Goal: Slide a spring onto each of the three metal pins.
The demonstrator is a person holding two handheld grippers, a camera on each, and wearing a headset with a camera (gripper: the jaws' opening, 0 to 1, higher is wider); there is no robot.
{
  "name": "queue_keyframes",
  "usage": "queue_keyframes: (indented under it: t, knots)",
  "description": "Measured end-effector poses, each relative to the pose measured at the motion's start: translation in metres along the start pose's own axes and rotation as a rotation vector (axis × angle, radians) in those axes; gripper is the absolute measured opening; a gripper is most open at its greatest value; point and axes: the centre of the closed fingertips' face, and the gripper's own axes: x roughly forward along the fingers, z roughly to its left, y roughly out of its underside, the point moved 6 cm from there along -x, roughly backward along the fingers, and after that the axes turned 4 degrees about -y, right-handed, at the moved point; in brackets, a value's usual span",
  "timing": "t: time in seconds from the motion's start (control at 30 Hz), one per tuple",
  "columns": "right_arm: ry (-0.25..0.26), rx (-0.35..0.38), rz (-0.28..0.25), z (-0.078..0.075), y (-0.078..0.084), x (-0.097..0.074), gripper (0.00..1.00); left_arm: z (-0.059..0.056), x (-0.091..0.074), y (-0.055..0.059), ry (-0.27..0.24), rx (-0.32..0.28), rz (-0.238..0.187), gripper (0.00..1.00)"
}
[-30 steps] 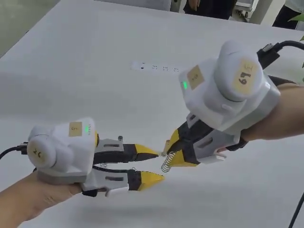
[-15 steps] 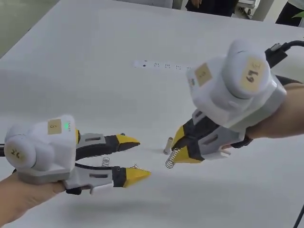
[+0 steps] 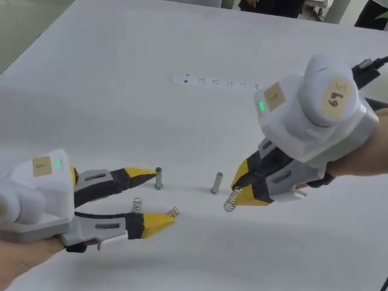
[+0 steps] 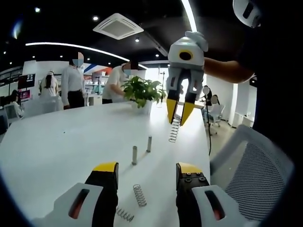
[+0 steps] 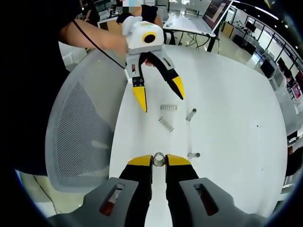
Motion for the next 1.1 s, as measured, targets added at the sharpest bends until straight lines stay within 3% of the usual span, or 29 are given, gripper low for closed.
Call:
queue_keyframes:
  t: [0.2, 0.77, 1.1]
  knots:
    - [0.01, 0.003, -0.002, 0.0, 0.009, -0.003, 0.07, 0.002, -0.006, 0.006, -0.024, -0.017, 0.007, 0.43]
    - [0.04, 0.072, 0.02, -0.003, 0.053, -0.003, 0.07, 0.008, -0.012, 0.0, -0.048, -0.03, -0.008, 0.44]
    - [0.061, 0.1, 0.049, -0.008, 0.077, 0.0, 0.07, 0.008, -0.015, 0.004, -0.053, -0.028, 0.012, 0.44]
